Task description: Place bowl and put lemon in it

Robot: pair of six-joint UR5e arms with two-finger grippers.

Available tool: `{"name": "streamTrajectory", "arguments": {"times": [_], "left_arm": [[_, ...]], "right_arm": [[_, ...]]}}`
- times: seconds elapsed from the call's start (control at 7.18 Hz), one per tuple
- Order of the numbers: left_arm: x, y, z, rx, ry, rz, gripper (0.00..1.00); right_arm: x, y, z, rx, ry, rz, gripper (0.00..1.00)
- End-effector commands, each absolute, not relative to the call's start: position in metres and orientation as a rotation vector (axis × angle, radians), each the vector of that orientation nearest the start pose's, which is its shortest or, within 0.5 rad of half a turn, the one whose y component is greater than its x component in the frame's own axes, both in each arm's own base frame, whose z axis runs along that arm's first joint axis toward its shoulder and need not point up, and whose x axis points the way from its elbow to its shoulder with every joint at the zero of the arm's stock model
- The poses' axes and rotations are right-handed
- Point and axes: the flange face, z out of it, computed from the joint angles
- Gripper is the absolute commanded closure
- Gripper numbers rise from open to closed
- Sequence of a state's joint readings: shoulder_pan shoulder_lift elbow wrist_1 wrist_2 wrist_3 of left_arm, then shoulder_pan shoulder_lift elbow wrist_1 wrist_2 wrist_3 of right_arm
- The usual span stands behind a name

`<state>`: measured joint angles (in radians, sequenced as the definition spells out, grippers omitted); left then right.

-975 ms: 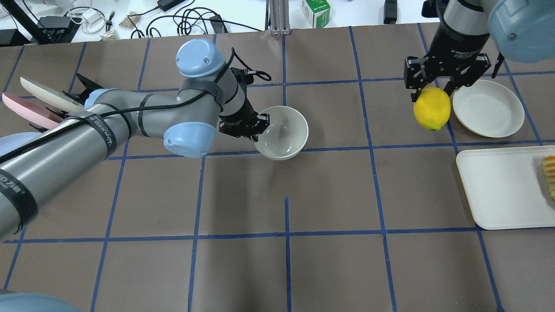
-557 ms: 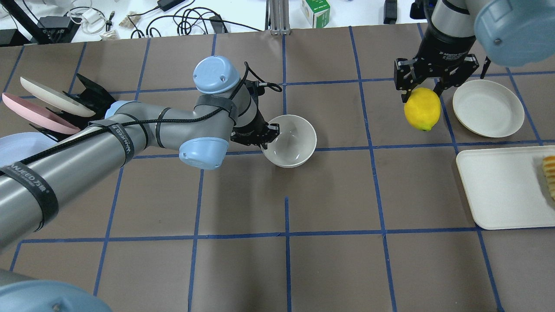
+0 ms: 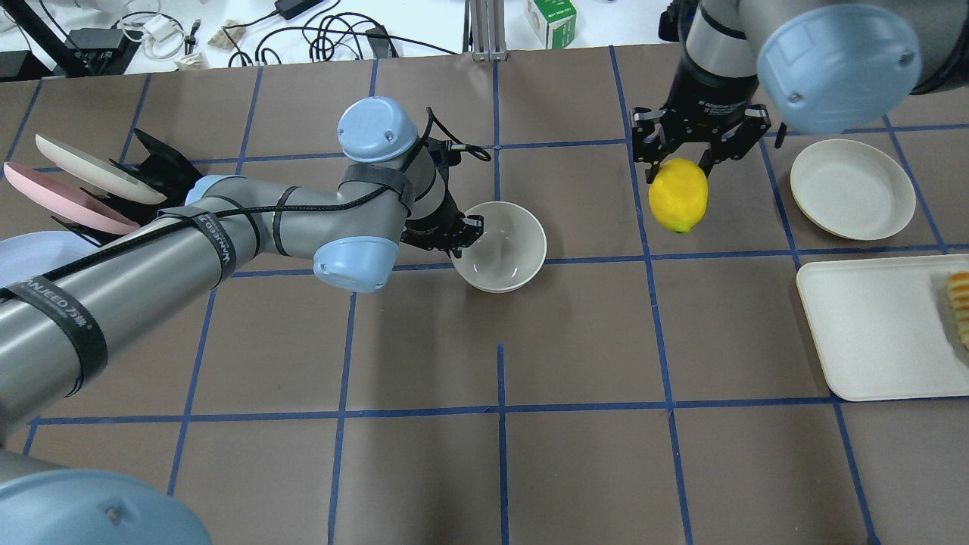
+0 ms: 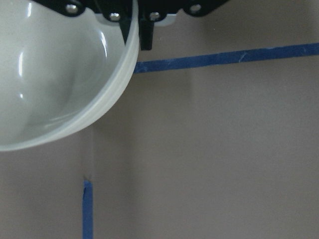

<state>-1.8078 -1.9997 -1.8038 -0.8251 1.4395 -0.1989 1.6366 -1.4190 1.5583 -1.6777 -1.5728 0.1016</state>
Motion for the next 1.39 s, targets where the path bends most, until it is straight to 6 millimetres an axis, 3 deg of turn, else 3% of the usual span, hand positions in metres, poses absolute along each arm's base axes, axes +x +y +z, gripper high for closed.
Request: {"name": "streamTrajectory", "arguments": {"times": [0.0,0.14,0.28,0.42,0.7,0.84,0.97,1.11,1.25], "left_arm": [[-0.278,-0.545,0.214,0.074,3.25,-0.096,0.29],[-0.267,-0.553,0.228,0.048,3.259,-0.158,0.0],[-0.237,-0.566,0.251,-0.032,3.264,-0.195,0.0],[-0.22,-0.568,0.287,-0.02,3.254,-0.217,0.0],[-0.174,-0.57,0.372,0.004,3.238,-0.077,0.0],[-0.166,-0.556,0.411,0.054,3.226,0.0,0.0],[-0.158,-0.536,0.446,0.063,3.166,-0.023,0.0],[-0.154,-0.513,0.468,0.134,3.148,0.036,0.0],[-0.149,-0.504,0.479,0.142,3.137,0.029,0.0]], "right_arm": [[0.197,-0.535,0.413,0.017,3.145,0.045,1.0],[0.204,-0.533,0.412,-0.002,3.138,0.049,1.0],[0.217,-0.531,0.407,-0.025,3.11,0.067,1.0],[0.229,-0.531,0.405,-0.03,3.101,0.051,1.0],[0.263,-0.543,0.387,-0.066,3.055,-0.038,1.0],[0.292,-0.542,0.372,-0.049,3.048,-0.068,1.0],[0.308,-0.547,0.359,-0.078,3.04,-0.111,1.0],[0.314,-0.548,0.347,-0.093,3.044,-0.084,0.99],[0.323,-0.547,0.339,-0.121,3.044,-0.074,1.0]]}}
